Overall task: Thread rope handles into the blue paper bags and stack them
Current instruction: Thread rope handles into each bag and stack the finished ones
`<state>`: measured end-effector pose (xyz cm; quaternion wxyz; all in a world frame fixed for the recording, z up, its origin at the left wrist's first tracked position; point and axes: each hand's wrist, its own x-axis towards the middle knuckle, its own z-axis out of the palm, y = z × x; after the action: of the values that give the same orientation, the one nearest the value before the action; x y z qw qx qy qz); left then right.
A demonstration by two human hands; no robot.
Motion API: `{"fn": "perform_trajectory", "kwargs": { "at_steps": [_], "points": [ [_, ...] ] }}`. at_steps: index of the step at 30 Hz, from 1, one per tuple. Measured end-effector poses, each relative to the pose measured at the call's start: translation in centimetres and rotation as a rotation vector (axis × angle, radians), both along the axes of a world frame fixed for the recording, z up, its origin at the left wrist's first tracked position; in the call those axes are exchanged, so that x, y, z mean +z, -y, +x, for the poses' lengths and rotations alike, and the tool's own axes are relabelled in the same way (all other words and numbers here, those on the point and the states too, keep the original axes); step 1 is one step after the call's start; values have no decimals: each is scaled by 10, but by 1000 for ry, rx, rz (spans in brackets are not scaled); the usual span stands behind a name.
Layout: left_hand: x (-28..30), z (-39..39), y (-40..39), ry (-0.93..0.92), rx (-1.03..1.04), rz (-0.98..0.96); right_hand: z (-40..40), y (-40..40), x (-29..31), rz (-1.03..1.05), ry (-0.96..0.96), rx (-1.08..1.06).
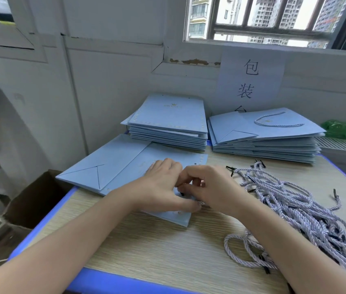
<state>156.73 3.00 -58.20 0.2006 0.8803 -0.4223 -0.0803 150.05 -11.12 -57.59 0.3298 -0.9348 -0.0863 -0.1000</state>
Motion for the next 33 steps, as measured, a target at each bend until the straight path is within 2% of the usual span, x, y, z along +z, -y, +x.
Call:
{"fn": "perform_trajectory", "kwargs": {
  "at_steps": [4, 10, 13, 15, 17, 19, 23, 28, 33],
  "points": [
    [3, -1, 1, -36, 17, 2, -1, 0, 1, -165, 34, 66],
    [8, -1, 0, -103, 26, -1, -7, 9, 12, -187, -27, 114],
    [12, -1, 0, -124, 65, -105, -9, 14, 15, -224, 84, 49],
    [16, 1, -3, -139, 111, -200, -12, 20, 18, -130, 197, -44],
    [19, 3, -6, -147, 145, -280, -13, 26, 22, 24, 209, -143],
    [20, 3, -8, -131, 161, -310, -12, 26, 22, 72, 84, -178],
    [21, 2, -7, -117, 150, -325, -9, 6, 11, 115, -173, -101],
    [21, 0, -8, -119, 127, -349, -6, 0, 7, 387, -235, -106],
    [18, 2, -8, -107, 136, -329, -5, 0, 3, 449, -271, -103]
  ]
}}
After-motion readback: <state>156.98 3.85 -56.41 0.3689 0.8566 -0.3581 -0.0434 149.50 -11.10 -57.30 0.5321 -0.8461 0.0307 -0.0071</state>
